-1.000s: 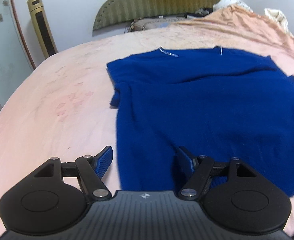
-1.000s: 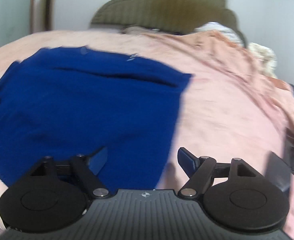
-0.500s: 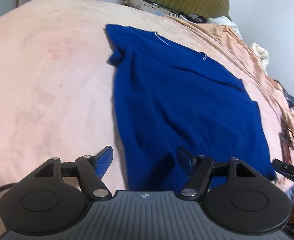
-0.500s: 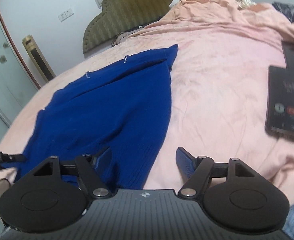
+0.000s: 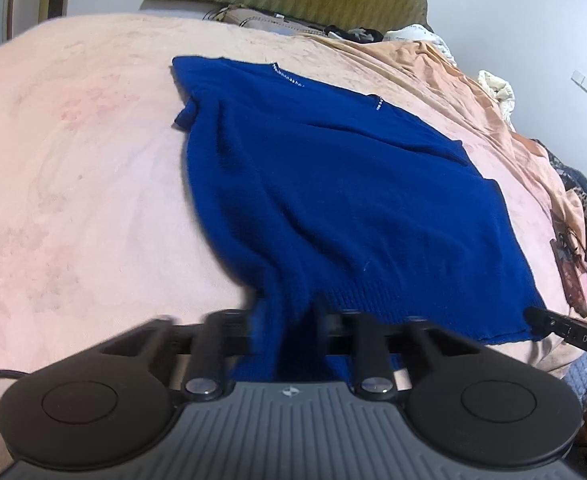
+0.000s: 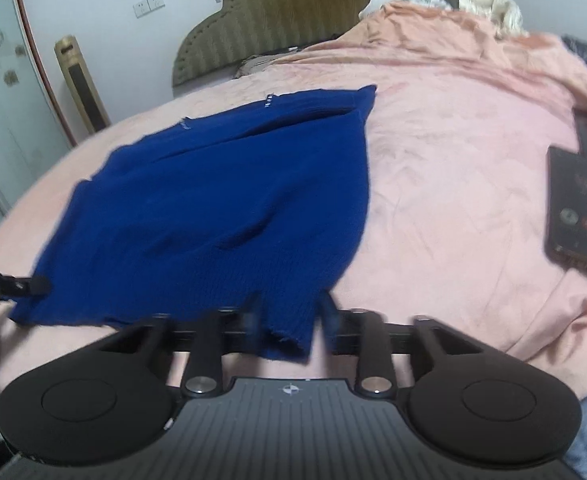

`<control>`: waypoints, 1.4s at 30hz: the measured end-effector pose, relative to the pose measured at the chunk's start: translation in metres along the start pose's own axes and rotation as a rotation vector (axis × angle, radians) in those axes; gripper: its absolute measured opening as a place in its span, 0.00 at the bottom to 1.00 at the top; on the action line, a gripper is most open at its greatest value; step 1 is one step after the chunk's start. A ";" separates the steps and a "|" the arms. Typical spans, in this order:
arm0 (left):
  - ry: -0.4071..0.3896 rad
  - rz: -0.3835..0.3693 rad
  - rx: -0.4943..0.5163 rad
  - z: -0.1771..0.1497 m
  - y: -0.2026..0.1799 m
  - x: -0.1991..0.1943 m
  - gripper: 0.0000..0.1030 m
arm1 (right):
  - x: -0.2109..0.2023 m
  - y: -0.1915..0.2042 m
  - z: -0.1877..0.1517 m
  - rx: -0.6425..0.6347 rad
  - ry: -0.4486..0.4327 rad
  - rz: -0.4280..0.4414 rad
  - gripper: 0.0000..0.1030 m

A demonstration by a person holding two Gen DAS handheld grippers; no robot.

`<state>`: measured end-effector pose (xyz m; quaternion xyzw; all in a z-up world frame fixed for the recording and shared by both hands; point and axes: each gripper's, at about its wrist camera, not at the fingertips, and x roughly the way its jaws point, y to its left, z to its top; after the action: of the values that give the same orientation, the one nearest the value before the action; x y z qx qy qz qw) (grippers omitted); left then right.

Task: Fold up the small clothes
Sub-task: 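Grasp the sweater hem with both tools and lift it toward the collar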

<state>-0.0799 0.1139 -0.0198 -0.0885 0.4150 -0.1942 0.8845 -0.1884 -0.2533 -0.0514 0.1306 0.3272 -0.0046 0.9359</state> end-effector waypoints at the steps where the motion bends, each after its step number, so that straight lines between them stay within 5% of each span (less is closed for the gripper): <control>1: 0.002 -0.011 -0.025 0.001 0.002 -0.001 0.12 | 0.000 -0.001 0.001 -0.002 -0.002 -0.002 0.18; 5: 0.008 -0.014 -0.077 0.013 -0.001 -0.016 0.11 | -0.004 -0.010 0.007 0.067 0.007 0.032 0.09; 12: -0.154 0.002 0.019 0.023 -0.028 -0.080 0.11 | -0.050 -0.011 0.036 0.067 -0.048 0.126 0.08; 21: -0.167 -0.033 0.070 0.005 -0.037 -0.131 0.11 | -0.113 -0.015 0.040 0.048 -0.048 0.231 0.08; 29: -0.073 -0.037 0.041 0.010 -0.027 -0.123 0.11 | -0.133 -0.006 0.033 0.021 -0.004 0.297 0.08; 42: -0.112 0.050 0.072 0.111 -0.056 -0.064 0.11 | -0.059 -0.048 0.098 0.310 -0.111 0.334 0.08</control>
<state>-0.0466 0.0895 0.1140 -0.0571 0.3596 -0.1814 0.9135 -0.1792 -0.3287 0.0471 0.3247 0.2446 0.0927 0.9089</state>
